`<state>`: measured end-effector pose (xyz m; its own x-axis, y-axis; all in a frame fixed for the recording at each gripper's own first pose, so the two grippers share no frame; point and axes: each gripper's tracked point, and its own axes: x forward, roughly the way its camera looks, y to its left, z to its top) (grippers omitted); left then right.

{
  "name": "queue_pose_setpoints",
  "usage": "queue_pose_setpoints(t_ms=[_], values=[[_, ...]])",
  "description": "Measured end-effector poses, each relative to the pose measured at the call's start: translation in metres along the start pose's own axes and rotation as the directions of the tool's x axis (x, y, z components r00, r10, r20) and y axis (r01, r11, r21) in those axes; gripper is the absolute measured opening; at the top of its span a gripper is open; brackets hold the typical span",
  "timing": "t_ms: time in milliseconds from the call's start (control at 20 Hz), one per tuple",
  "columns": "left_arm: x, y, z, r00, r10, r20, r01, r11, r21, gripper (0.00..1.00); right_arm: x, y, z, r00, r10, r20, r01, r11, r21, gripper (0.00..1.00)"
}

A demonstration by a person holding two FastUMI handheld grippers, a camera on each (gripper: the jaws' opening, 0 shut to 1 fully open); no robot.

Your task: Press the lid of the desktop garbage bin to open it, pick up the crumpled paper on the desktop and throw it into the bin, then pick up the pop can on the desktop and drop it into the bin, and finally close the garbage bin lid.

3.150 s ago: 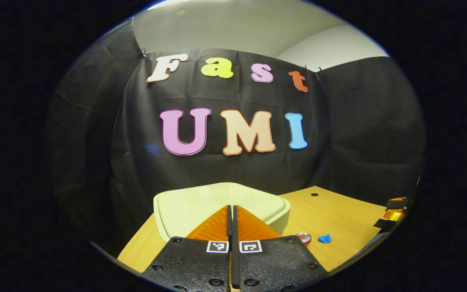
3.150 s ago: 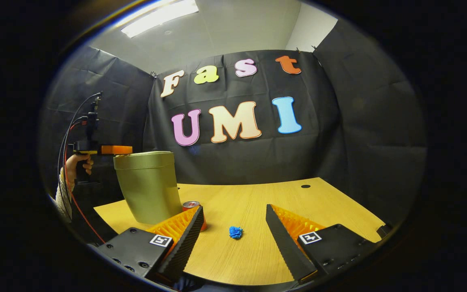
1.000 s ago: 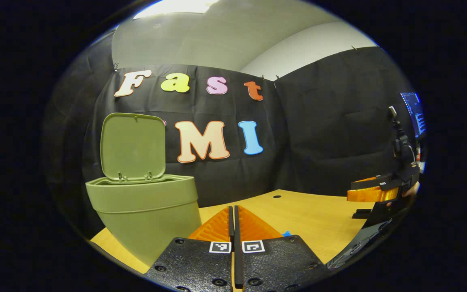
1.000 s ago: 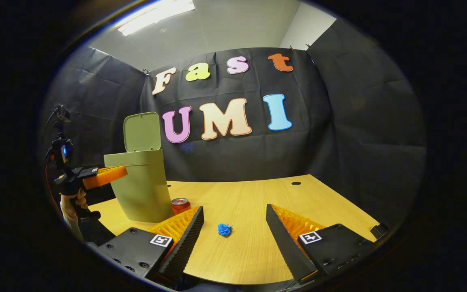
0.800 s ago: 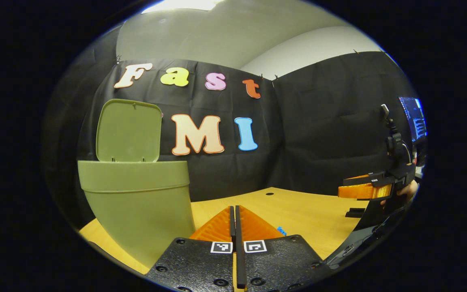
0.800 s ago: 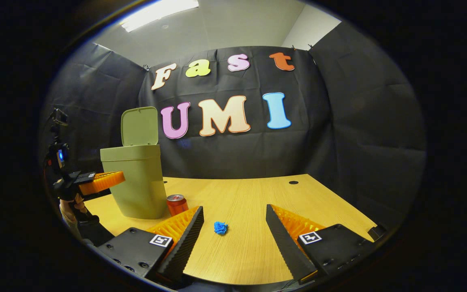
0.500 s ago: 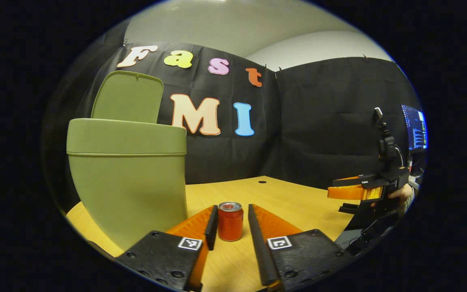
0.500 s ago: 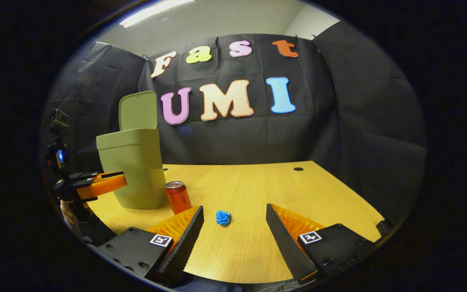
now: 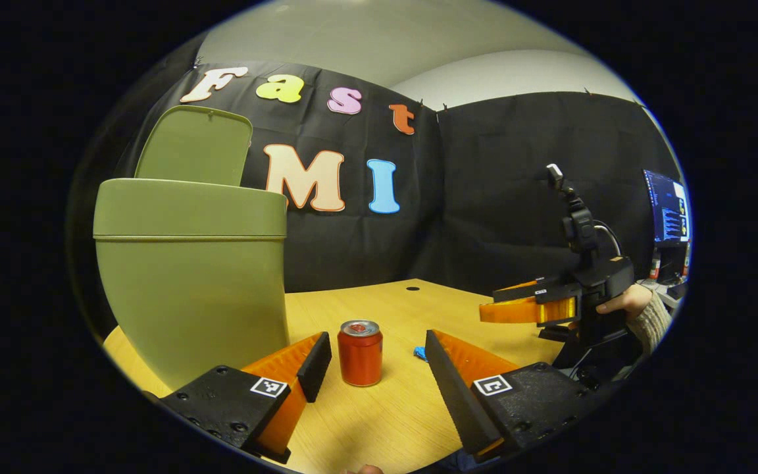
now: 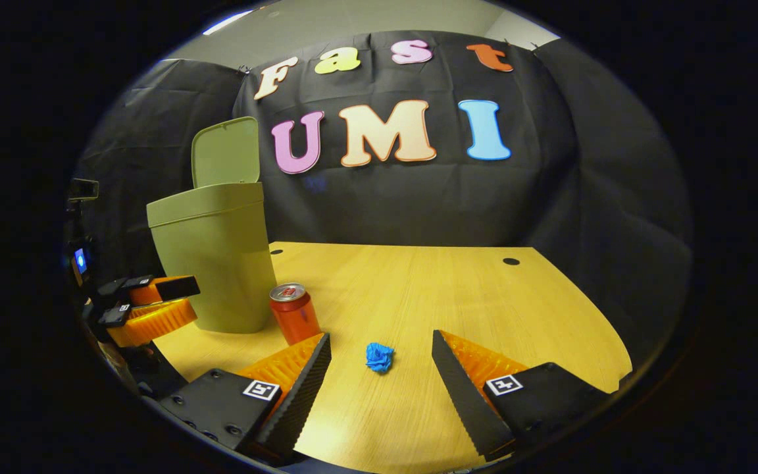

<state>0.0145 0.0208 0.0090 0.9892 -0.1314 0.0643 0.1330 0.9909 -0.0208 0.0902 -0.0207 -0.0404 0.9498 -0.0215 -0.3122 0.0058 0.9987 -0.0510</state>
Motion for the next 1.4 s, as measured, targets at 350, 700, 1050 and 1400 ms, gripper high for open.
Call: queue_pose_setpoints(t_ms=[350,700,1050,1400], values=[[0.0,0.017,-0.002,0.999,0.042,-0.011,-0.042,0.999,0.018,0.93,0.062,0.006,-0.029,0.959,0.028,-0.281,-0.045,0.997,-0.056,0.98],[0.002,0.015,-0.008,0.999,0.016,-0.031,-0.016,1.0,0.018,0.93,0.091,-0.002,-0.054,0.907,0.028,-0.419,-0.045,0.999,-0.03,0.98],[0.002,0.01,-0.01,0.999,0.0,-0.039,0.001,1.0,0.011,0.93,0.102,0.0,-0.076,0.851,0.048,-0.524,-0.07,0.997,-0.024,0.93],[0.001,0.01,-0.008,0.999,0.004,-0.033,-0.003,1.0,0.021,0.93,0.101,0.007,-0.076,0.841,0.06,-0.537,-0.073,0.997,-0.003,0.37]])
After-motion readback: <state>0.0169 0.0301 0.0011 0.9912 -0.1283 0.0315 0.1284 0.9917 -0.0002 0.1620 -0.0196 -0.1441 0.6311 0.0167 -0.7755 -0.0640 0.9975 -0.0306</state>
